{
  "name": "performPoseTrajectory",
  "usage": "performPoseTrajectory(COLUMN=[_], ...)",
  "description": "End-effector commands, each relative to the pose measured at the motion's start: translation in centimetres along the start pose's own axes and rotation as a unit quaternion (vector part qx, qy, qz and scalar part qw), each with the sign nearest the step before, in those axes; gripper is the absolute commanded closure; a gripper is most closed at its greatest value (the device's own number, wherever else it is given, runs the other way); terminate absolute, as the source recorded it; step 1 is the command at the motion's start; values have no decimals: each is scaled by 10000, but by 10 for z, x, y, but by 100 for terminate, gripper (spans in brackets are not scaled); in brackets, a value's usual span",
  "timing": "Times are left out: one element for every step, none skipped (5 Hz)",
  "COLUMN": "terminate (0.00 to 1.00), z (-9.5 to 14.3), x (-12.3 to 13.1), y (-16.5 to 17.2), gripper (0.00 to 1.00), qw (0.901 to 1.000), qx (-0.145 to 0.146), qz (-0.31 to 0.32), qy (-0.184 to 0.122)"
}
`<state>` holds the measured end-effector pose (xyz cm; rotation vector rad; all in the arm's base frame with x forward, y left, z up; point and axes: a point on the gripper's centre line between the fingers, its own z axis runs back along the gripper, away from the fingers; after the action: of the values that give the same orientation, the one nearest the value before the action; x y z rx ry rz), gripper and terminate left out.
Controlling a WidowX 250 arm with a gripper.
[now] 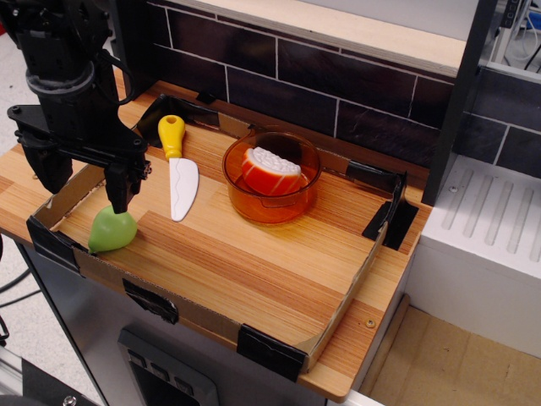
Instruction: Take sushi out of pot
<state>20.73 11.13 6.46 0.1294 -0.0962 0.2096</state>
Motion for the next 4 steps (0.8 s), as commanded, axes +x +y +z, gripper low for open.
performPoseTrajectory(terminate=[0, 0, 0, 0], z=[0, 19, 36, 48], x=[0, 9, 25, 48], y=[0, 3, 0, -3], gripper=[0, 0, 0, 0], qw=[10000, 9975, 9842, 9533], qx=[0, -345, -667, -901], qz=[0, 560, 1625, 2883], qy=[0, -255, -239, -57])
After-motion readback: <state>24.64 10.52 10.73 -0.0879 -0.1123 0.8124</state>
